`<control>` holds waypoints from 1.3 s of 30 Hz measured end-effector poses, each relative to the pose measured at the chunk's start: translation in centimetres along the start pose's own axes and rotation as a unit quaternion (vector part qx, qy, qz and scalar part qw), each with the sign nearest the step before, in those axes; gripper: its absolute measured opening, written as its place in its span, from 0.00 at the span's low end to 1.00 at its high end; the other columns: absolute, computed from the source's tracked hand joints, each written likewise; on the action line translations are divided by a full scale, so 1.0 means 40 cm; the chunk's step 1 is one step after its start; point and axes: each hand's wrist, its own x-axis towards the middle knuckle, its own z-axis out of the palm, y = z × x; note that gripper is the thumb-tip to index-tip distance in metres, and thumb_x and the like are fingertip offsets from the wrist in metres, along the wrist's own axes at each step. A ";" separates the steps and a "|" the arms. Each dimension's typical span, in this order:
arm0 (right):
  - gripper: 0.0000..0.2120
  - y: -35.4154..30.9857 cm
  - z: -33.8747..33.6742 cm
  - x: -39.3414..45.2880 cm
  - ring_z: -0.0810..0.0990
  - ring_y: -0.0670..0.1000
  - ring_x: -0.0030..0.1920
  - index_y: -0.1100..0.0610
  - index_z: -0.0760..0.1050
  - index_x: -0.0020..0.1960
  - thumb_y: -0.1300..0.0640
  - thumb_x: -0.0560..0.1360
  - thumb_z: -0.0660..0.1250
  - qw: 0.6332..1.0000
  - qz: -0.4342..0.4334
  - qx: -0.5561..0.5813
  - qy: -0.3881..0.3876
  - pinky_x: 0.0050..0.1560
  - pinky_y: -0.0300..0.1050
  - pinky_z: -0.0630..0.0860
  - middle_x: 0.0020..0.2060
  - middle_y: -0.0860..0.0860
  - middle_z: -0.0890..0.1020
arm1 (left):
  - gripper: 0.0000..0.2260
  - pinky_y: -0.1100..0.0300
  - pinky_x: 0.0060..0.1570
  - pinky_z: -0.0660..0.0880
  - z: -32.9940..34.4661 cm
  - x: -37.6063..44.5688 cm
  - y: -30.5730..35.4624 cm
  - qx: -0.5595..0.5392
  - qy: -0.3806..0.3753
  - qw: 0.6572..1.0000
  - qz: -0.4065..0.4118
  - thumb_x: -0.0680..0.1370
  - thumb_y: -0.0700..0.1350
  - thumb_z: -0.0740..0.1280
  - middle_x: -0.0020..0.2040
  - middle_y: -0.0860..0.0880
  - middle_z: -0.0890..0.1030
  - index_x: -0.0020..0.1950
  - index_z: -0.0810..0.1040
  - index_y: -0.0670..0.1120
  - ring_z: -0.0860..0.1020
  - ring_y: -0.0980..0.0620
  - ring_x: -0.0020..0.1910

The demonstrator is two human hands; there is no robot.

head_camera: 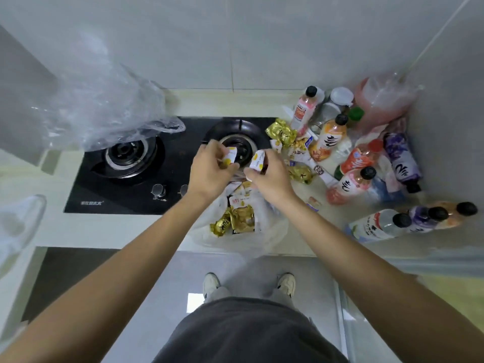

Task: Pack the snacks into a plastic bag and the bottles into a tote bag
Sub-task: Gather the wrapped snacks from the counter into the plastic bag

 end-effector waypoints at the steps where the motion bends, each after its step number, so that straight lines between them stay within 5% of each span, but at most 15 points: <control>1: 0.15 0.000 0.023 -0.012 0.78 0.50 0.50 0.50 0.72 0.52 0.49 0.72 0.75 0.999 0.009 -0.015 -0.027 0.47 0.51 0.80 0.51 0.51 0.77 | 0.15 0.58 0.45 0.75 -0.003 -0.032 -0.028 -0.002 -0.009 1.000 -0.019 0.72 0.49 0.78 0.49 0.49 0.77 0.51 0.74 0.49 0.76 0.54 0.44; 4: 0.16 0.028 0.080 -0.047 0.78 0.52 0.50 0.53 0.71 0.52 0.52 0.73 0.76 0.989 0.039 -0.098 -0.101 0.41 0.46 0.72 0.50 0.52 0.77 | 0.17 0.56 0.44 0.77 0.022 -0.109 -0.100 -0.008 -0.044 0.996 -0.076 0.71 0.53 0.78 0.48 0.51 0.77 0.50 0.74 0.50 0.78 0.52 0.45; 8: 0.24 0.066 0.099 -0.088 0.78 0.60 0.61 0.56 0.70 0.66 0.52 0.74 0.73 0.955 0.025 -0.256 -0.147 0.55 0.56 0.78 0.62 0.55 0.76 | 0.16 0.62 0.41 0.74 0.100 -0.164 -0.151 -0.030 -0.094 0.989 -0.108 0.73 0.51 0.77 0.43 0.52 0.79 0.51 0.74 0.45 0.79 0.50 0.43; 12: 0.29 0.079 0.077 -0.107 0.78 0.61 0.62 0.59 0.67 0.70 0.50 0.75 0.74 0.912 0.033 -0.385 -0.135 0.55 0.54 0.76 0.64 0.57 0.72 | 0.14 0.58 0.45 0.74 0.148 -0.167 -0.166 0.014 -0.130 0.989 -0.074 0.73 0.47 0.76 0.49 0.48 0.76 0.50 0.72 0.49 0.76 0.51 0.44; 18: 0.30 0.081 0.056 -0.121 0.81 0.59 0.55 0.57 0.67 0.69 0.58 0.71 0.76 0.859 -0.037 -0.503 -0.091 0.51 0.53 0.77 0.65 0.56 0.71 | 0.18 0.49 0.56 0.75 0.165 -0.158 -0.186 0.148 -0.102 0.984 0.019 0.74 0.48 0.75 0.60 0.44 0.71 0.57 0.72 0.46 0.70 0.42 0.62; 24: 0.28 0.089 0.052 -0.125 0.79 0.59 0.59 0.55 0.71 0.67 0.43 0.74 0.74 0.882 -0.069 -0.453 -0.111 0.61 0.56 0.73 0.64 0.55 0.72 | 0.21 0.50 0.48 0.77 0.144 -0.152 -0.184 0.182 -0.137 0.973 0.038 0.75 0.53 0.73 0.59 0.46 0.72 0.64 0.73 0.46 0.70 0.44 0.62; 30: 0.11 0.094 -0.006 -0.104 0.74 0.57 0.56 0.56 0.75 0.55 0.51 0.77 0.68 0.905 -0.140 -0.401 0.028 0.54 0.54 0.75 0.52 0.53 0.74 | 0.15 0.50 0.51 0.76 0.141 -0.112 -0.152 0.210 -0.105 0.966 0.107 0.79 0.52 0.67 0.57 0.47 0.73 0.62 0.74 0.47 0.72 0.45 0.59; 34: 0.17 0.136 -0.075 -0.055 0.72 0.60 0.62 0.59 0.74 0.62 0.51 0.77 0.65 0.902 -0.055 -0.422 0.072 0.61 0.55 0.73 0.60 0.57 0.74 | 0.18 0.49 0.54 0.77 0.176 -0.060 -0.095 0.241 -0.115 0.952 0.148 0.79 0.54 0.65 0.60 0.47 0.73 0.66 0.72 0.48 0.70 0.45 0.61; 39: 0.29 0.242 -0.163 -0.016 0.67 0.62 0.70 0.59 0.64 0.75 0.57 0.75 0.66 0.907 0.074 -0.415 0.015 0.69 0.57 0.68 0.69 0.59 0.69 | 0.23 0.47 0.60 0.75 0.266 0.023 -0.015 0.237 -0.169 0.942 0.170 0.81 0.54 0.62 0.66 0.47 0.71 0.74 0.67 0.49 0.69 0.44 0.66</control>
